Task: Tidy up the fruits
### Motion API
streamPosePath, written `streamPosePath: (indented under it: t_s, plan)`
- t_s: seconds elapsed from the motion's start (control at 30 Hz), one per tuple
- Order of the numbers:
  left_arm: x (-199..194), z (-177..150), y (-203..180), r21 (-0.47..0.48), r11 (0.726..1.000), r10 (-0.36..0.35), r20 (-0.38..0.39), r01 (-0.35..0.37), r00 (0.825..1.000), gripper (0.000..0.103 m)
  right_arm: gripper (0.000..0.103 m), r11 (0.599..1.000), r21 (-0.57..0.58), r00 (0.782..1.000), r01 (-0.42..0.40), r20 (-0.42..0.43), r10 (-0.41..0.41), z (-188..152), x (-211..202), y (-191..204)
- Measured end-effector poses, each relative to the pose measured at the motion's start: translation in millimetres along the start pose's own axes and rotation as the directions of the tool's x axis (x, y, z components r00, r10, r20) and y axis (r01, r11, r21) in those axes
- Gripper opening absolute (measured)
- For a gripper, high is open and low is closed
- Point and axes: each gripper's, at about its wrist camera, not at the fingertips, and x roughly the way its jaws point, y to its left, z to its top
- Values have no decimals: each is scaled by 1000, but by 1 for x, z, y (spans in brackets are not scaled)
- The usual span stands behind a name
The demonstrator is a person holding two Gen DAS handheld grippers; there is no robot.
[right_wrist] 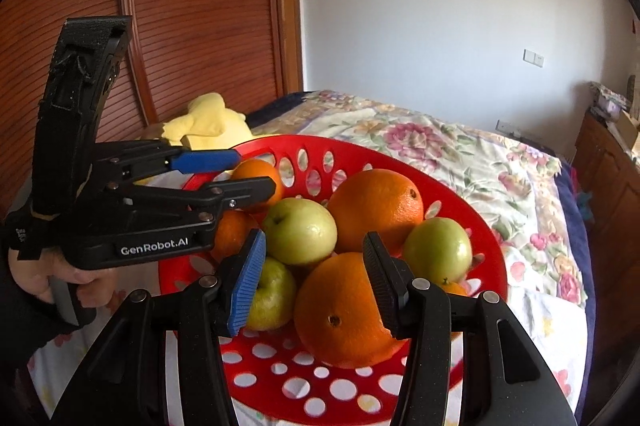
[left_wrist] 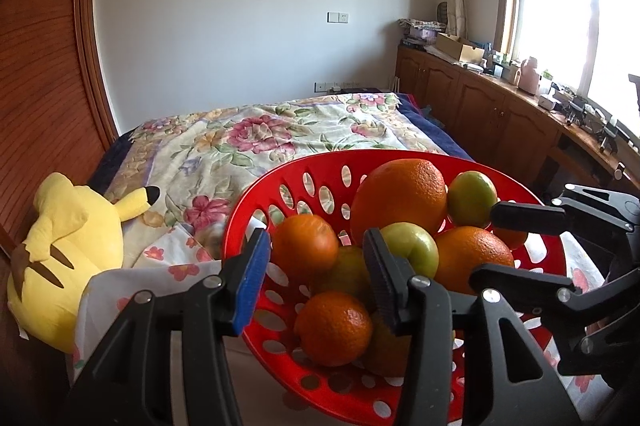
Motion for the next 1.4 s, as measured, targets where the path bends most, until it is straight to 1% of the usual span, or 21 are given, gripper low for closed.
streamPosePath:
  t_s: [0.17,0.23,0.4,0.53,0.8,0.87,1.0,1.03,1.1,1.2,1.23,1.27,1.4]
  plan:
    - [-15,-1,-9,13,1000,18,15,-18,1000,54,52,999,33,999,31,28,-31,-4,-14,-3]
    - [-22,-2,-12,12,1000,20,18,-20,1000,55,52,997,41,997,63,39,-64,-7,-22,-4]
    - [-41,-10,-22,21,999,33,26,-34,999,56,52,992,69,993,102,54,-106,-16,-38,-7]
    - [-56,-18,-32,28,999,40,34,-41,999,57,52,989,92,991,119,55,-125,-27,-47,-7]
    - [-84,-41,-46,23,999,29,60,-31,998,65,53,978,140,984,158,56,-167,-52,-63,-1]
    - [-91,-45,-49,27,999,30,72,-32,997,69,53,975,150,983,162,59,-172,-56,-68,0]
    - [-105,-48,-53,27,999,41,99,-44,994,72,55,970,169,978,178,76,-193,-62,-81,4]
    - [-109,-48,-53,25,999,44,107,-47,993,74,57,969,170,978,179,80,-195,-62,-84,5]
    - [-121,-48,-55,22,998,52,142,-56,989,82,58,968,171,975,185,93,-203,-63,-92,7]
    - [-139,-48,-58,18,998,57,187,-62,981,87,63,966,170,969,193,122,-215,-61,-106,12]
    - [-145,-47,-59,15,998,62,196,-67,979,88,66,966,169,966,198,132,-221,-60,-110,14]
    - [-152,-46,-60,13,997,70,206,-75,976,92,70,965,169,963,203,142,-228,-59,-114,15]
    - [-176,-45,-65,9,995,98,250,-104,963,94,79,961,174,949,214,197,-247,-54,-137,22]
